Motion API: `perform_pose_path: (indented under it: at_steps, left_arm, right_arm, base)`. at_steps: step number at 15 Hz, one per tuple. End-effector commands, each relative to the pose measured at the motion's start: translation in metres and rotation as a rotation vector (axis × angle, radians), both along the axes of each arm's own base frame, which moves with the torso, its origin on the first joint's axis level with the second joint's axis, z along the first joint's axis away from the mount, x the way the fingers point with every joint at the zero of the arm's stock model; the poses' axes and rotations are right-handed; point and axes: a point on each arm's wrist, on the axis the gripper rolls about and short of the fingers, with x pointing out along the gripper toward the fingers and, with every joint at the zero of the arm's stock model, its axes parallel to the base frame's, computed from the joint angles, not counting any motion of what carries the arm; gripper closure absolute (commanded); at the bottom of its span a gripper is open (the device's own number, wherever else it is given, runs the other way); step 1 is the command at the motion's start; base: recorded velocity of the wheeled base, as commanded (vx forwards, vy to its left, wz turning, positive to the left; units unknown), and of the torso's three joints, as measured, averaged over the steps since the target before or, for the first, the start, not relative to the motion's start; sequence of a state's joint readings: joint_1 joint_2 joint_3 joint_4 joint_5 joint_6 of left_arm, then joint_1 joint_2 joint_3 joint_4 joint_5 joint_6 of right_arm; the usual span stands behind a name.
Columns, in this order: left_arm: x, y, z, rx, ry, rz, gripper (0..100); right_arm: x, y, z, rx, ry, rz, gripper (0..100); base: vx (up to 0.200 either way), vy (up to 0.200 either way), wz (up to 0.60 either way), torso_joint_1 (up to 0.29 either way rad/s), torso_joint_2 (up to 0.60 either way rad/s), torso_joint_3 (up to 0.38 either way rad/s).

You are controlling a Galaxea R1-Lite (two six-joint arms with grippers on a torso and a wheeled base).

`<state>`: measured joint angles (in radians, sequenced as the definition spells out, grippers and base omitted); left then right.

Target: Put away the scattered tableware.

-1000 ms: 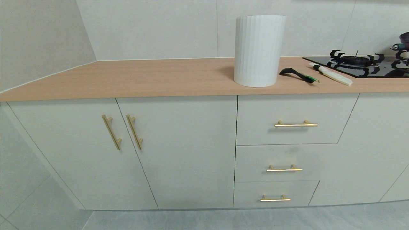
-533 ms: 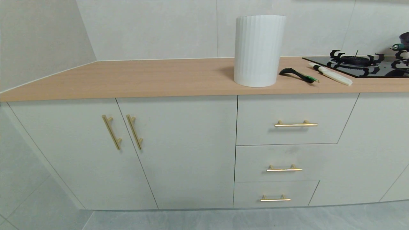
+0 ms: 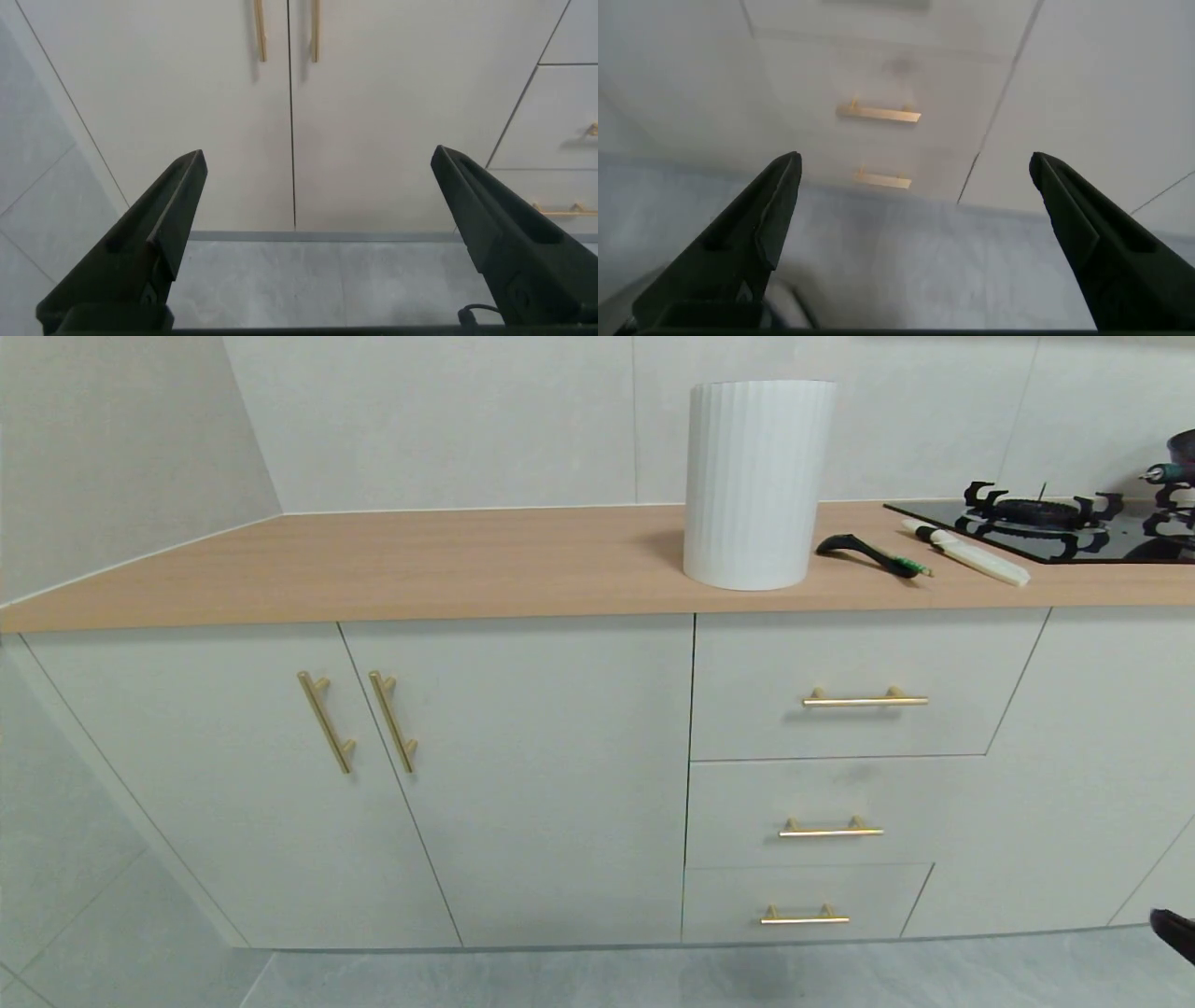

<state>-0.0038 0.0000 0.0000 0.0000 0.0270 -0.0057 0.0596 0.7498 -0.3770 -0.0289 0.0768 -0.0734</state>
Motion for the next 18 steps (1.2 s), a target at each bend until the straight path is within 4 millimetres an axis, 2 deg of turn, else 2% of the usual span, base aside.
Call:
perform_pose_path:
  at_steps: [1, 4, 6, 7, 9, 11, 14, 18]
  left_arm:
    - [0.0, 0.0, 0.0, 0.0, 0.0, 0.001, 0]
    - [0.0, 0.0, 0.0, 0.0, 0.0, 0.0, 0]
    - [0.0, 0.0, 0.0, 0.0, 0.0, 0.0, 0]
    - [0.0, 0.0, 0.0, 0.0, 0.0, 0.0, 0]
    - [0.0, 0.0, 0.0, 0.0, 0.0, 0.0, 0]
    - [0.0, 0.0, 0.0, 0.0, 0.0, 0.0, 0]
    - [0.0, 0.0, 0.0, 0.0, 0.0, 0.0, 0]
    - [0.0, 0.0, 0.0, 0.0, 0.0, 0.0, 0]
  right_arm:
    - [0.093, 0.009, -0.007, 0.005, 0.236, 0.037, 0]
    - [0.138, 0.011, -0.042, 0.022, 0.373, 0.015, 0]
    - [0.167, 0.011, -0.062, 0.02, 0.401, 0.009, 0]
    - [0.19, 0.017, -0.086, 0.008, 0.409, 0.022, 0]
    - [0.223, 0.023, -0.106, 0.009, 0.321, 0.03, 0]
    - [0.238, 0.03, -0.117, 0.005, 0.328, 0.042, 0]
    - [0.249, 0.04, -0.14, 0.004, 0.371, 0.052, 0]
    - [0.277, 0.046, -0.182, 0.005, 0.292, 0.012, 0]
  base:
    - [0.0, 0.0, 0.0, 0.0, 0.0, 0.0]
    - [0.0, 0.0, 0.0, 0.0, 0.0, 0.0]
    - [0.0, 0.0, 0.0, 0.0, 0.0, 0.0]
    - [0.0, 0.0, 0.0, 0.0, 0.0, 0.0]
    - [0.0, 0.0, 0.0, 0.0, 0.0, 0.0]
    - [0.0, 0.0, 0.0, 0.0, 0.0, 0.0]
    - [0.0, 0.0, 0.0, 0.0, 0.0, 0.0]
    - [0.0, 0.0, 0.0, 0.0, 0.0, 0.0]
